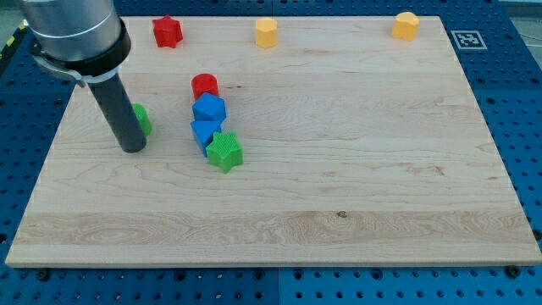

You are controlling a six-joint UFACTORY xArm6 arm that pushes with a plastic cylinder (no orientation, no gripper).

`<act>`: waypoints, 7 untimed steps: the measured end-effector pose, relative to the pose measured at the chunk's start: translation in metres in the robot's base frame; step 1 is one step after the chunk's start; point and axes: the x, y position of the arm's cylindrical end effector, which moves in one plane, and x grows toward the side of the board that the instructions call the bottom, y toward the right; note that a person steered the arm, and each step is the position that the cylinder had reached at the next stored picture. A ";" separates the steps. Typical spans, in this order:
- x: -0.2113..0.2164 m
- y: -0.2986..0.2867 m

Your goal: Put the blue cube at the center of the board

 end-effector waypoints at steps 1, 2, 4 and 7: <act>-0.012 -0.007; -0.016 -0.011; -0.035 -0.011; -0.033 0.034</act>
